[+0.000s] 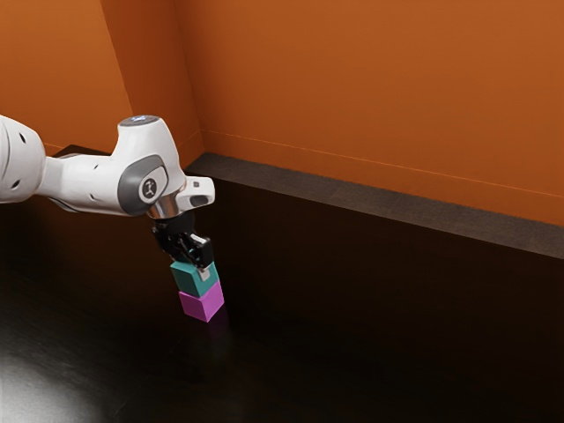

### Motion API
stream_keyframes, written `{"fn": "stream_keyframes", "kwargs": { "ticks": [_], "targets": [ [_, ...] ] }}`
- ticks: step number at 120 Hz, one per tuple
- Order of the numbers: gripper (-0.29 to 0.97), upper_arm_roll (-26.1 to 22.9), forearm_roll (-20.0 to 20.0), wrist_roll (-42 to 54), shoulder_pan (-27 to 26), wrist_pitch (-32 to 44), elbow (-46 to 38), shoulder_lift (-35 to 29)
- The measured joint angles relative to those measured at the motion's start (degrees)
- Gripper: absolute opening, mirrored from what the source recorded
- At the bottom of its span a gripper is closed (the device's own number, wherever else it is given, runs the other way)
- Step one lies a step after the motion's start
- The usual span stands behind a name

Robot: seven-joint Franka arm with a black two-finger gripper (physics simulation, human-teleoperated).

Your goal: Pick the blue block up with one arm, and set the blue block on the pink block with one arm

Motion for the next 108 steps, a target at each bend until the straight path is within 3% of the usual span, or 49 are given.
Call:
{"fn": "stream_keyframes", "kwargs": {
  "ticks": [42, 79, 92, 108],
  "targets": [
    [0.39, 0.01, -0.05, -0.8, 0.02, -0.08, -0.07, 0.06],
    [0.59, 0.07, -0.27, -0.94, -0.15, -0.37, 0.77, -1.18],
    [0.62, 1.37, -0.23, -0.88, 0.34, -5.14, 12.58, -2.52],
    [0.63, 1.71, 0.08, -0.81, 4.0, -19.35, 40.09, -2.69]
  ]
}}
